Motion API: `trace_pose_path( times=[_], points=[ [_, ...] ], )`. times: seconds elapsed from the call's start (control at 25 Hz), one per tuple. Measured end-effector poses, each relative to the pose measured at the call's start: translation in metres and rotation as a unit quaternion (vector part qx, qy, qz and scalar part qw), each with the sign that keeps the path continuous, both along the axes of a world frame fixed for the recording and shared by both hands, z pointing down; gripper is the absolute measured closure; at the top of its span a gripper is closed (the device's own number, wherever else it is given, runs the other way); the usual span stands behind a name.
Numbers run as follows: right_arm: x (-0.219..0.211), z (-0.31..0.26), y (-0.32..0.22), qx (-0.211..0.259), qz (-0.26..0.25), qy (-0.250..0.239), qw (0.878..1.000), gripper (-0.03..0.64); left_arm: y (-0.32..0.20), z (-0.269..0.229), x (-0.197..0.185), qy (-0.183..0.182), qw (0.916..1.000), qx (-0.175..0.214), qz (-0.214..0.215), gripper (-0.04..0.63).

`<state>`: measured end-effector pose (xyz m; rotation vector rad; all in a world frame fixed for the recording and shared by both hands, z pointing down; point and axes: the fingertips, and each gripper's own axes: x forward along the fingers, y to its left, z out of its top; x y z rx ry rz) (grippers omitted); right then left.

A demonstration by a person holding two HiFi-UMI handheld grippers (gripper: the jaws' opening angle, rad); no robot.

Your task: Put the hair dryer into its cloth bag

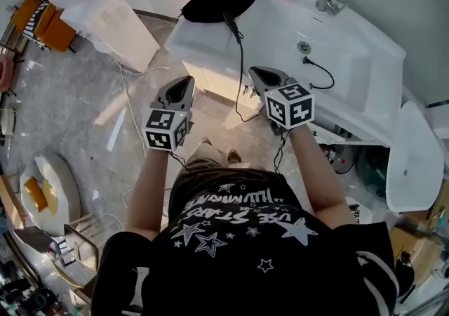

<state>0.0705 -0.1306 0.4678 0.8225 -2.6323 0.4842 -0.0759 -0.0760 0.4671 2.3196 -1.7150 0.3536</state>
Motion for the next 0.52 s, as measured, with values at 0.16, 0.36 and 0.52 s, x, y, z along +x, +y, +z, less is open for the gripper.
trace_pose_path(
  times=[0.16, 0.36, 0.52],
  points=[
    [-0.008, 0.002, 0.010, 0.007, -0.009, 0.002, 1.000, 0.611, 0.012, 0.004, -0.005, 0.004, 1.0000, -0.004, -0.007, 0.584],
    [-0.021, -0.002, 0.030, 0.022, -0.021, 0.009, 1.000, 0.611, 0.032, 0.008, -0.014, 0.025, 0.9995, -0.006, -0.017, 0.584],
    [-0.030, -0.006, 0.049, 0.027, -0.016, 0.010, 0.999, 0.612, 0.057, 0.012, -0.021, 0.029, 0.9994, -0.012, -0.012, 0.584]
  ],
)
